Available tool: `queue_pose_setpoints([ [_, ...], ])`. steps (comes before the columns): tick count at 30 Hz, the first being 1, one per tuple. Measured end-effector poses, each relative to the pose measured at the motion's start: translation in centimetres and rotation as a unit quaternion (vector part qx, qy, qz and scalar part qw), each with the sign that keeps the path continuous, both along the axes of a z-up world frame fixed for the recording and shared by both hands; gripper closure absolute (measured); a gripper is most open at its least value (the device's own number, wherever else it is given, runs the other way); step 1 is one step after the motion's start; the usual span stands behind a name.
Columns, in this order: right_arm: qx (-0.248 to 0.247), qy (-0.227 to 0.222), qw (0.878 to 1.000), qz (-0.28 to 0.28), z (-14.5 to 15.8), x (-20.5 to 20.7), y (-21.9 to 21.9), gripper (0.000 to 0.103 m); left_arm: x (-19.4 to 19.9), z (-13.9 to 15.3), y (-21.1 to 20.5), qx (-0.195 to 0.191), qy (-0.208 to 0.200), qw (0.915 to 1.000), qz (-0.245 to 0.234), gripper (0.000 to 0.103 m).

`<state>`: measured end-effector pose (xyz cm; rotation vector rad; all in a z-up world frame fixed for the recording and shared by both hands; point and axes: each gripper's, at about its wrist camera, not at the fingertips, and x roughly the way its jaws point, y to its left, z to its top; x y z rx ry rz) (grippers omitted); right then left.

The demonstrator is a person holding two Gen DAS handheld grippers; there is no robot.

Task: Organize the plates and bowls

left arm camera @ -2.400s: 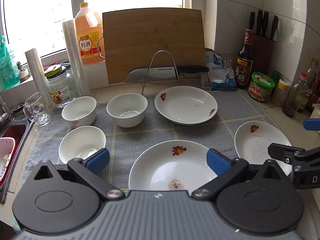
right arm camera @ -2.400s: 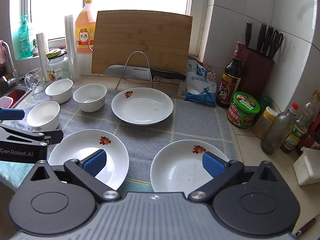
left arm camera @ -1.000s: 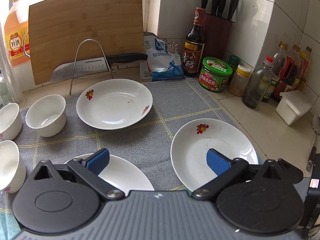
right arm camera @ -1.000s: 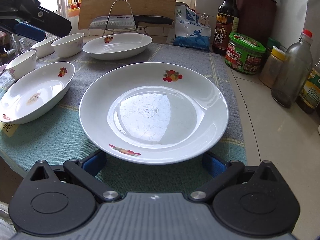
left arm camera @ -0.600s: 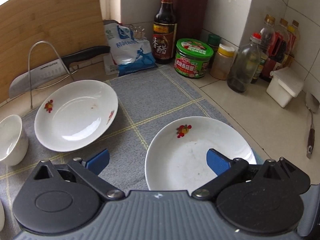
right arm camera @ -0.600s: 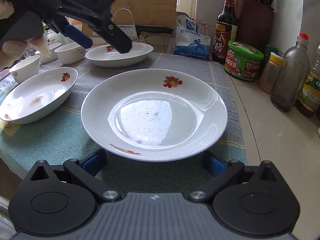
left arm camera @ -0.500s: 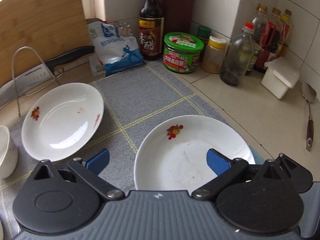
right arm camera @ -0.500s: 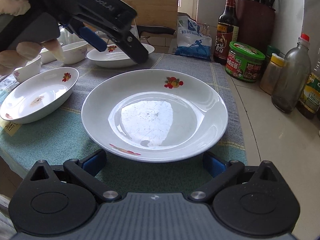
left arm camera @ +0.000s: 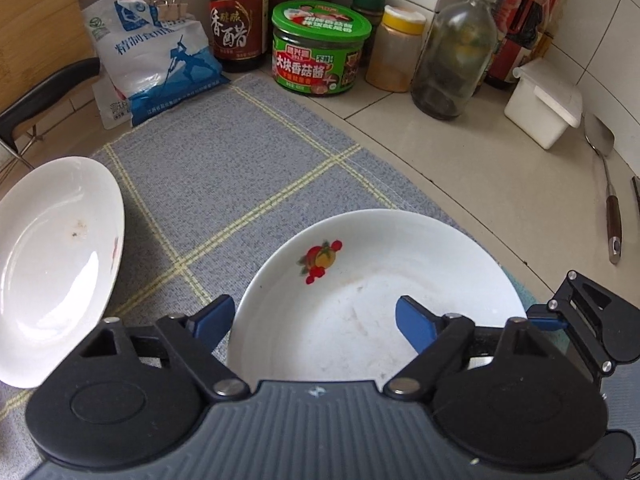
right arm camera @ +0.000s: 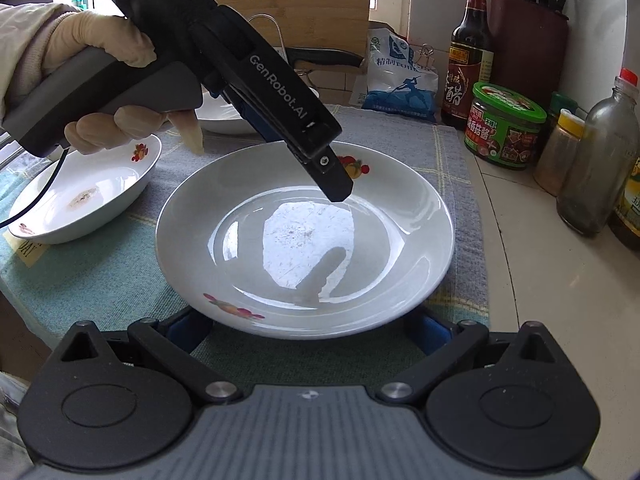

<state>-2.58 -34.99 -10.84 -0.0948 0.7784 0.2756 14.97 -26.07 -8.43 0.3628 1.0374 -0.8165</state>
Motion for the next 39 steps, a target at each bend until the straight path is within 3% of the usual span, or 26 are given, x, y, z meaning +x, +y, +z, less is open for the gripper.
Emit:
queue_pose_setpoints([
  [5,0.001,0.001,1.0,0.006,0.0,0.0,-0.1,0.0,0.8,-0.4,-0.2,0.008,0.013,0.9998,-0.01,0.028],
  [14,0.002,0.005,1.0,0.017,0.1,0.3,-0.1,0.0,1.7,-0.6,-0.4,0.015,0.041,0.9986,-0.03,0.03],
  [29,-0.011,0.026,0.999,0.021,0.5,0.9,0.0,0.0,1.5,-0.2,-0.6,0.016,0.035,0.9983,-0.043,0.03],
  [39,-0.036,0.012,0.999,0.027,1.5,2.3,-0.9,0.0,2.6,0.9,-1.3,-0.002,0.015,0.9993,-0.033,0.03],
])
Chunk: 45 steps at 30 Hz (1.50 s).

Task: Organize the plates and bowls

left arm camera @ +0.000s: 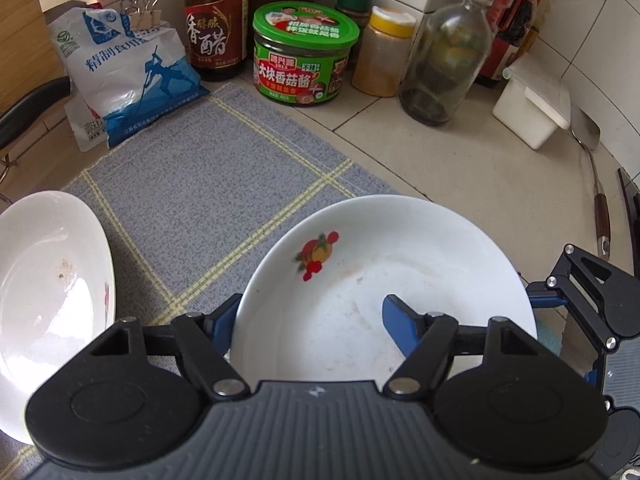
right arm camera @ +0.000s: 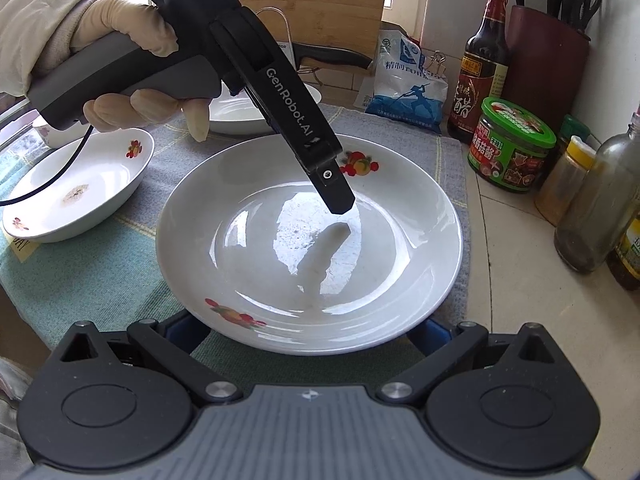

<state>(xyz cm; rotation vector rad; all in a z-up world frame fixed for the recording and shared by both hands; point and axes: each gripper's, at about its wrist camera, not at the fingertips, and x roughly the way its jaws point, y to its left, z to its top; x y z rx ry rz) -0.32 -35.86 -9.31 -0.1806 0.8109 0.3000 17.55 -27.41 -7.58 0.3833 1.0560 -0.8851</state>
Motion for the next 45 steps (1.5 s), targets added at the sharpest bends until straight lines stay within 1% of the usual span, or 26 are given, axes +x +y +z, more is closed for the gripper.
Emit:
queue_pose_setpoints([
  [6,-0.006,-0.004,1.0,0.0,0.0,1.4,-1.0,0.0,1.3,-0.1,-1.0,-0.004,-0.011,0.9999,0.007,0.03],
  [17,0.007,0.007,1.0,-0.009,-0.8,4.0,-2.5,0.0,3.4,-1.4,-2.3,-0.004,-0.011,0.9997,0.022,0.03],
  [29,-0.002,0.01,1.0,-0.019,-1.2,4.6,-2.7,0.0,4.2,-1.9,-2.6,-0.008,-0.013,0.9996,0.025,0.029],
  [31,-0.005,0.008,1.0,-0.02,-1.2,4.4,-2.7,0.0,4.1,-1.8,-2.5,-0.01,-0.015,0.9995,0.024,0.027],
  [34,-0.005,0.009,1.0,-0.023,-1.0,4.3,-2.7,0.0,3.7,-1.2,-2.2,-0.018,-0.026,0.9991,0.028,0.019],
  [38,-0.007,0.009,0.999,-0.035,-0.4,3.7,-2.7,0.0,2.5,0.3,-1.3,-0.027,-0.042,0.9984,0.028,0.019],
  [41,0.003,0.009,0.999,-0.044,0.2,2.8,-2.6,0.0,1.1,2.3,0.1,-0.042,-0.057,0.997,0.03,0.017],
  [45,-0.006,0.0,0.999,-0.053,1.2,1.2,-1.9,0.0,-1.4,4.9,2.4,-0.063,-0.093,0.9932,0.032,0.012],
])
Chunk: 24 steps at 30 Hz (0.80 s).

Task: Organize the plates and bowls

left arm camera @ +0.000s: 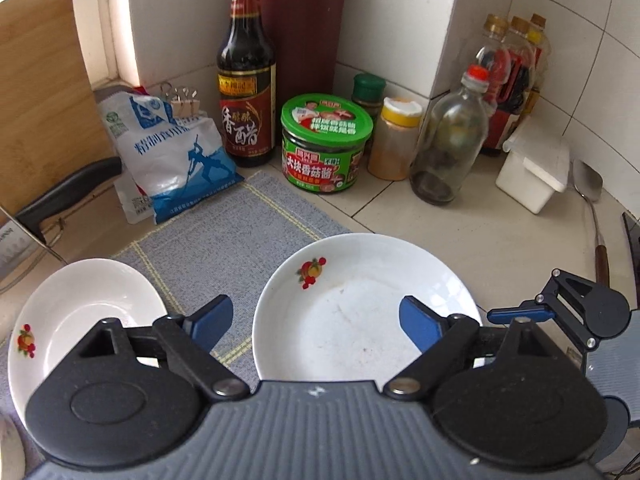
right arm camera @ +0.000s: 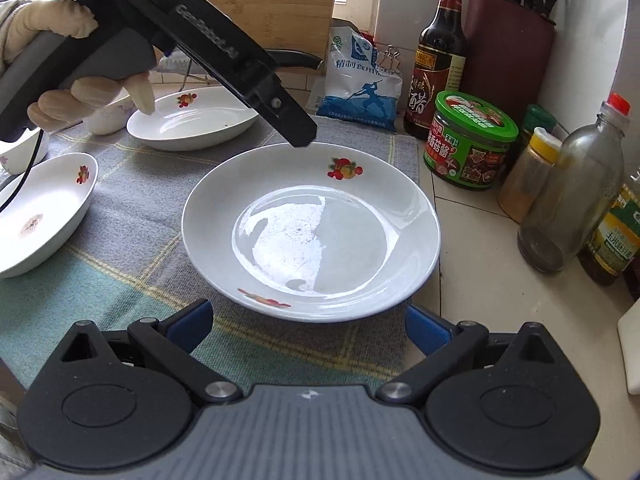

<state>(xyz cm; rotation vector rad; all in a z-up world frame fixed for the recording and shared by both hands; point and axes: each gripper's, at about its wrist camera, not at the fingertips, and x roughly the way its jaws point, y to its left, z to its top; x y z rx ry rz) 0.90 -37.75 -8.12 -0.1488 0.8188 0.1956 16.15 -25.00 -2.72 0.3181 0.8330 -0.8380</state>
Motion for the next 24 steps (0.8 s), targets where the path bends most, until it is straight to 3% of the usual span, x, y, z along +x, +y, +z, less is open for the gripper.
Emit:
queue_pose_setpoints([
  [6,0.011,-0.019,1.0,-0.005,1.8,-2.3,1.8,0.0,-4.8,2.5,4.5,-0.015,-0.061,0.9979,0.019,0.009],
  [14,0.023,-0.01,0.999,0.023,2.4,-3.2,5.6,0.0,-10.7,2.3,11.8,-0.005,-0.109,0.9918,0.065,0.006],
  [24,0.071,0.003,0.997,0.034,2.5,-1.4,11.0,0.0,-15.2,0.2,21.8,-0.019,-0.051,0.9839,0.17,0.006],
])
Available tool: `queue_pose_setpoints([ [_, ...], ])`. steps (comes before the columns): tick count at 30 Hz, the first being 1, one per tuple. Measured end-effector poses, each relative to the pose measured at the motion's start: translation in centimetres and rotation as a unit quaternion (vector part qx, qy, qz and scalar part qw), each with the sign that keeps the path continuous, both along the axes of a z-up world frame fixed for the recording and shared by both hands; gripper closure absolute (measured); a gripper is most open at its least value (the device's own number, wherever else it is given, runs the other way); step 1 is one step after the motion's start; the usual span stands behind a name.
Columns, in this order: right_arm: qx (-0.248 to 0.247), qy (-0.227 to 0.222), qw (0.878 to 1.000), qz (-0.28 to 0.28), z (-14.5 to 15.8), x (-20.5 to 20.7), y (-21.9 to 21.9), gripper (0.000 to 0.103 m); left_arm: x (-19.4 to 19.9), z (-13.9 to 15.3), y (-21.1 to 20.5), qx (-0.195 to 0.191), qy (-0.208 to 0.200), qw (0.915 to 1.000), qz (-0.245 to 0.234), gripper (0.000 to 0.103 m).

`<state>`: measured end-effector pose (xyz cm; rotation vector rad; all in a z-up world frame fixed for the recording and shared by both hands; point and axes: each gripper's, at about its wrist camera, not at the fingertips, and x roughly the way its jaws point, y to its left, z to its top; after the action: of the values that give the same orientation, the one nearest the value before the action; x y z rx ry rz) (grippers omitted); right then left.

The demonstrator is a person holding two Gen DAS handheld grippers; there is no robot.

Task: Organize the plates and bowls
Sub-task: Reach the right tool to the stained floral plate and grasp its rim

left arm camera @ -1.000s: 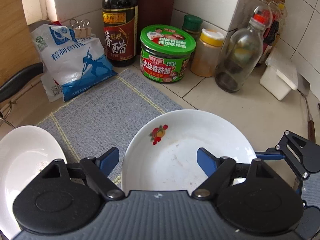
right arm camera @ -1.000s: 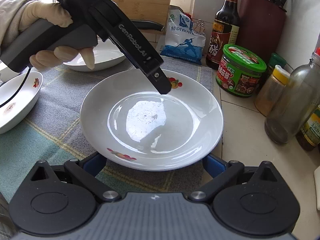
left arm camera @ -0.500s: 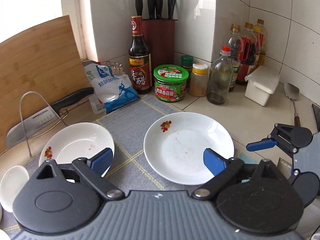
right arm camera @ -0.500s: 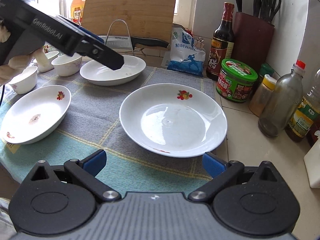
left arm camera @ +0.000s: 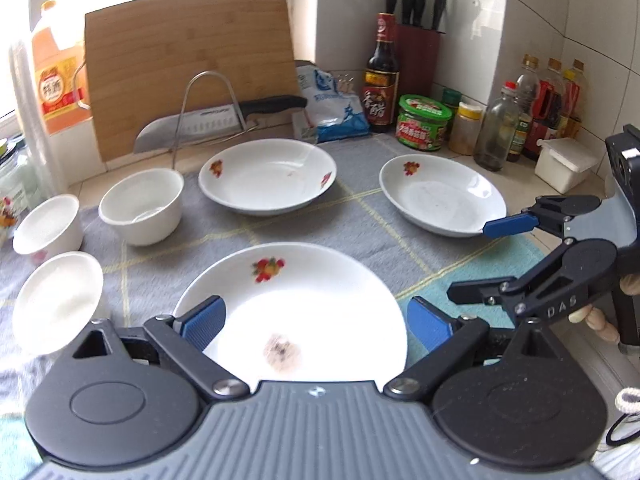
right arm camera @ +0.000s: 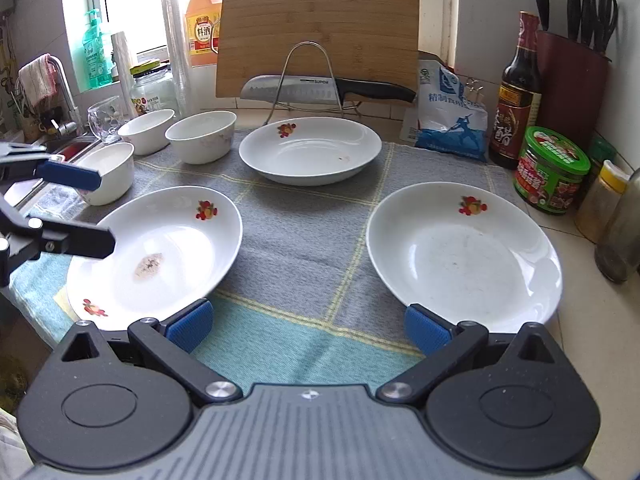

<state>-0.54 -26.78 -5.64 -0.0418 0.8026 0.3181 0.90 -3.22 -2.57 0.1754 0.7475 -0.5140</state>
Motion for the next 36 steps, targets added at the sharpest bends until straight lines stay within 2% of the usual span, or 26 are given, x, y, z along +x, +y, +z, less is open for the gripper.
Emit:
queue_pose_setpoints([
  [5,0.012,0.014,1.0,0.01,-0.1,1.1,2.7,0.0,-1.0,-1.5,3.8,0.007,0.019,0.9996,0.019,0.006],
  [10,0.014,0.02,0.999,0.023,-0.1,1.7,5.2,0.0,-1.7,-3.1,6.2,0.006,0.04,0.9991,0.011,0.006],
  [20,0.009,0.053,0.998,0.035,-1.0,2.2,8.1,0.0,-1.2,-7.1,6.5,0.025,0.059,0.9977,-0.023,0.006],
  [26,0.014,0.072,0.996,0.043,-1.5,2.4,8.7,0.0,-0.9,-7.7,5.1,0.042,0.028,0.9971,-0.057,0.004],
  [31,0.019,0.087,0.995,0.051,-2.0,3.1,8.7,0.0,-0.2,-7.9,4.4,0.039,0.019,0.9956,-0.084,0.0],
  [36,0.024,0.1,0.993,0.06,-2.5,3.9,8.6,0.0,0.1,-8.1,4.4,0.031,0.009,0.9956,-0.087,0.0],
])
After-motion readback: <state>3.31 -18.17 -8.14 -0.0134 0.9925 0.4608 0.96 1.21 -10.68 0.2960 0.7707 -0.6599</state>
